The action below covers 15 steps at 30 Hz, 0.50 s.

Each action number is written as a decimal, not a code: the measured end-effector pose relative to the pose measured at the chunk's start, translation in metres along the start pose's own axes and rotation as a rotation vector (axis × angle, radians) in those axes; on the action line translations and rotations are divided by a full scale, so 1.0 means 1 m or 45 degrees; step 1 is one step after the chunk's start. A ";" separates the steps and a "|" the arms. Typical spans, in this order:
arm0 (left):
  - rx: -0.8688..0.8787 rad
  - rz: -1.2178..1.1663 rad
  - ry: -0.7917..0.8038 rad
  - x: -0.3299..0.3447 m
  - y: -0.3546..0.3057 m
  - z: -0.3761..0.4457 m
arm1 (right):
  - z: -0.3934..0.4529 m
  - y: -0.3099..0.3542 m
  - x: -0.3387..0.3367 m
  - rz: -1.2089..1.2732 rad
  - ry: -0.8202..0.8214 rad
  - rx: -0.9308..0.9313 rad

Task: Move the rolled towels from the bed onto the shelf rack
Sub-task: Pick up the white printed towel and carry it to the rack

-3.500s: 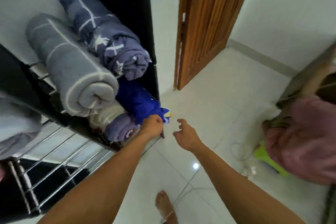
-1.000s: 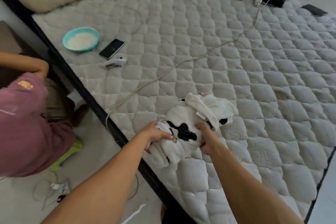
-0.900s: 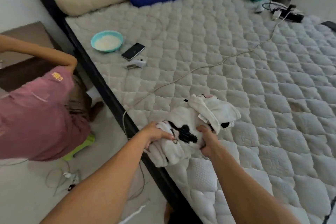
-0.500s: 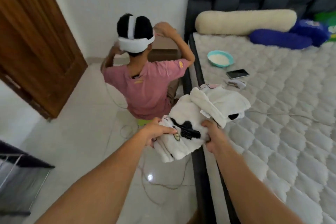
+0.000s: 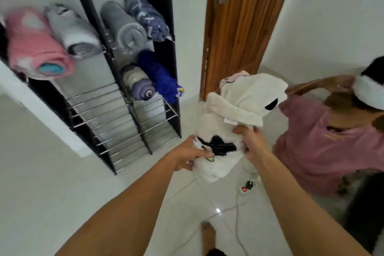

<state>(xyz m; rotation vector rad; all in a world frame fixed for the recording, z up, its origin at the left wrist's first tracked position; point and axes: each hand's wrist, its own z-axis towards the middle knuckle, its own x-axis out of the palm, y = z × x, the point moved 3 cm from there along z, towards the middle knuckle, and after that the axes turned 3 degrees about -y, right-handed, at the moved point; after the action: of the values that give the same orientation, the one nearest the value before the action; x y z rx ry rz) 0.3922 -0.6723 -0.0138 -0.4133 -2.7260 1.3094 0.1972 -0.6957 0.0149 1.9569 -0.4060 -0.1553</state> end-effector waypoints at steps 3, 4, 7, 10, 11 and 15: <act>-0.008 -0.124 -0.203 -0.053 0.002 0.008 | 0.033 0.002 0.074 -0.106 0.238 -0.016; -0.010 -0.168 -0.286 -0.067 0.000 0.007 | 0.043 0.003 0.098 -0.141 0.308 -0.025; -0.031 -0.319 -0.458 -0.106 0.005 0.005 | 0.059 0.002 0.167 -0.274 0.496 -0.026; -0.035 -0.464 -0.593 -0.138 0.018 0.001 | 0.064 -0.002 0.231 -0.413 0.685 -0.014; -0.048 -0.512 -0.644 -0.149 0.024 0.000 | 0.063 -0.006 0.252 -0.457 0.759 0.011; -0.080 -0.651 -0.757 -0.185 0.044 -0.009 | 0.059 -0.028 0.325 -0.630 0.955 0.081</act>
<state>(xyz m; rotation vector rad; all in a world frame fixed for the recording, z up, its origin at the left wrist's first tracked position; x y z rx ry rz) 0.5805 -0.6910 -0.0355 0.7467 -2.9994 1.3465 0.4887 -0.8505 -0.0099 1.9824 0.5694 0.2797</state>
